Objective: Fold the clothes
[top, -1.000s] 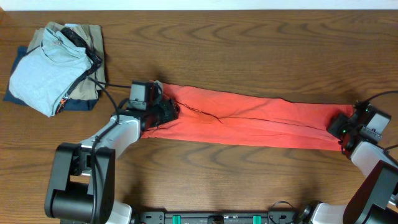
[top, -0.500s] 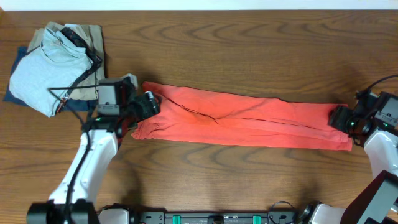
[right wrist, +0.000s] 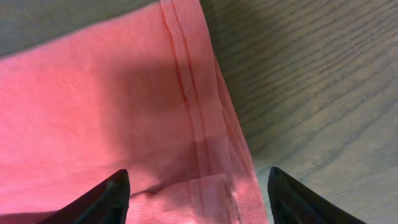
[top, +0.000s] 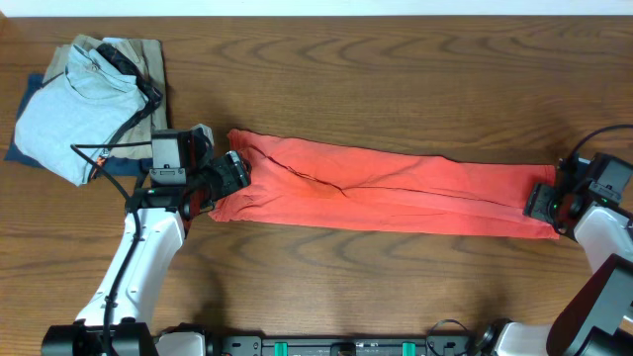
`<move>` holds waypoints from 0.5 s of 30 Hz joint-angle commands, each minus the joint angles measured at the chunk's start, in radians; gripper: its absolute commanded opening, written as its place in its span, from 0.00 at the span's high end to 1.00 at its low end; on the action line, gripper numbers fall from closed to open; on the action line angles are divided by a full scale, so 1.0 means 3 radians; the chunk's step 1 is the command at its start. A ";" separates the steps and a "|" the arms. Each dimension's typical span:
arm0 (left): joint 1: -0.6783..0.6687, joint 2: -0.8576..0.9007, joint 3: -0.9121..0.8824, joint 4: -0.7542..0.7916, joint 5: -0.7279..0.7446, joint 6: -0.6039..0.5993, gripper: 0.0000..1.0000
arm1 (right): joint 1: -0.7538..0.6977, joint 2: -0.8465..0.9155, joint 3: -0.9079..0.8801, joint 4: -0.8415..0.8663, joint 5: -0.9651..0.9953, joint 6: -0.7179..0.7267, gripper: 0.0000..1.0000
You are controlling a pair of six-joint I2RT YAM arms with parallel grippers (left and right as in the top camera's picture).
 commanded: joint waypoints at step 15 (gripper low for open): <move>0.0011 0.0009 0.0005 -0.0043 -0.0042 0.0032 0.24 | -0.0037 0.0735 -0.0022 0.0104 -0.0266 -0.0253 0.91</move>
